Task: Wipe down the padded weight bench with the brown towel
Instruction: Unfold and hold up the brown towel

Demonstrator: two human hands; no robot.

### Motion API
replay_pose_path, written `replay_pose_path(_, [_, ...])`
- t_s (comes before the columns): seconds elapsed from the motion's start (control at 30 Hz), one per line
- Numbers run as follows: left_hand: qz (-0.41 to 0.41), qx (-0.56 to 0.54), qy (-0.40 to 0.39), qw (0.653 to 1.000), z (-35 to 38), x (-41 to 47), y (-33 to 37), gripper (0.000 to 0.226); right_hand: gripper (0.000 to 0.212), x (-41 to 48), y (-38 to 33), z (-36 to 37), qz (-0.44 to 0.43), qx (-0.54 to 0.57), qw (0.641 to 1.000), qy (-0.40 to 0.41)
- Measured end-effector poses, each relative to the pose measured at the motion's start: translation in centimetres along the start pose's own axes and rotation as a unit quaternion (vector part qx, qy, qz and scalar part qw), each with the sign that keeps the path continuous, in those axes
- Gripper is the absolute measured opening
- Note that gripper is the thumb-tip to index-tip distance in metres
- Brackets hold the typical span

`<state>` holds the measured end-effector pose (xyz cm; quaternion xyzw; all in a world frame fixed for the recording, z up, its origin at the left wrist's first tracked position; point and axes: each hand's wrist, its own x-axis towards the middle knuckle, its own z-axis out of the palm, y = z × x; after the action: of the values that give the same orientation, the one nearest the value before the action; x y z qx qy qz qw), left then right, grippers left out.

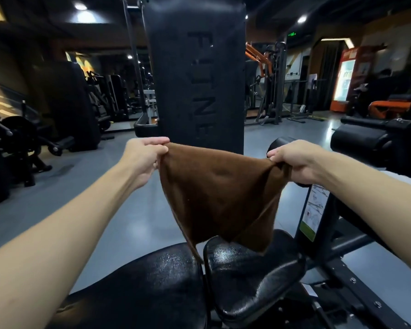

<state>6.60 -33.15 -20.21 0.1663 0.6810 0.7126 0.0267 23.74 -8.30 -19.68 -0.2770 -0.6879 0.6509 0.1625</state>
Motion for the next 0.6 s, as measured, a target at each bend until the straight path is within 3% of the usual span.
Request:
replay_pose_path(0.1, [0.068,0.092,0.001,0.993,-1.0,0.3,0.4,0.034,0.023,-0.1,-0.3,-0.3,-0.068,-0.137,0.985,0.080])
replay_pose_path(0.17, [0.096,0.148,-0.015,0.984,-1.1,0.0,0.6,0.042,0.011,-0.5,-0.7,-0.3,-0.087,-0.144,0.985,0.028])
replay_pose_path(0.23, [0.122,0.207,-0.021,0.970,-1.0,-0.2,0.6,0.045,0.020,-1.1,-1.0,-0.6,-0.076,-0.181,0.979,-0.048])
replay_pose_path(0.3, [0.147,0.258,-0.019,0.955,-0.6,-0.5,0.5,0.038,0.018,-1.2,-0.9,-0.7,-0.087,-0.270,0.957,-0.067])
replay_pose_path(0.37, [0.170,0.305,-0.020,0.937,-0.2,-0.6,0.1,0.025,0.009,-0.4,-0.1,-0.5,-0.130,-0.352,0.927,-0.009])
replay_pose_path(0.47, [0.187,0.363,-0.013,0.913,0.1,-0.2,-0.8,0.010,0.011,1.0,1.3,-0.5,-0.166,-0.371,0.911,0.073])
replay_pose_path(0.6, [0.167,0.360,-0.010,0.918,1.2,0.2,-2.9,0.021,0.011,3.1,3.6,-0.9,-0.187,-0.352,0.911,0.102])
